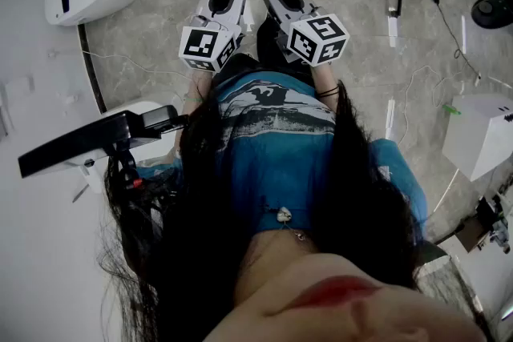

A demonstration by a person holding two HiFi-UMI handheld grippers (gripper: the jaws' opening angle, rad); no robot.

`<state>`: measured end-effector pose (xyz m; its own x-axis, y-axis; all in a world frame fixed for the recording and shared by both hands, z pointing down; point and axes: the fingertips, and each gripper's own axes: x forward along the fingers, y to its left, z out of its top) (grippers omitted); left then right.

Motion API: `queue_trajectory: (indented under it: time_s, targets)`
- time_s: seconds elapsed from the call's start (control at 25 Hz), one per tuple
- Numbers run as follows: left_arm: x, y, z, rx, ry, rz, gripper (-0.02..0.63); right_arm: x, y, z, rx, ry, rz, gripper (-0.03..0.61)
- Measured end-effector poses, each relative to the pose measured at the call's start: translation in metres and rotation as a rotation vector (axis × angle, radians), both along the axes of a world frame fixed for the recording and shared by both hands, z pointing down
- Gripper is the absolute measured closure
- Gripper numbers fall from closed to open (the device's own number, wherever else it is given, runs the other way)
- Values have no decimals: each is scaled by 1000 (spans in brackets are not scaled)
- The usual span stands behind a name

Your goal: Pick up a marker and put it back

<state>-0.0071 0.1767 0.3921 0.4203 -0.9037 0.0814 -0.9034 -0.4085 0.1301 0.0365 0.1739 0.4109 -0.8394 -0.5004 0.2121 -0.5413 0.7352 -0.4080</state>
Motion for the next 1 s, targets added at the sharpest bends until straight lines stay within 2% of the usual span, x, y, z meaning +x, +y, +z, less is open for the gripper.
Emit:
queue_trajectory:
  time_s: [0.2, 0.44, 0.56, 1.0]
  targets:
    - [6, -16, -7, 18, 10, -13, 611, -2, -28, -13, 37, 4, -31, 566]
    - [20, -127, -8, 12, 12, -67, 611, 13, -139, -14, 27, -7, -85, 566]
    - [24, -165, -9, 16, 3, -95, 611, 21, -176, -12, 26, -13, -106, 566]
    - [29, -227, 5, -30, -33, -146, 611, 20, -249, 5, -24, -38, -162, 566]
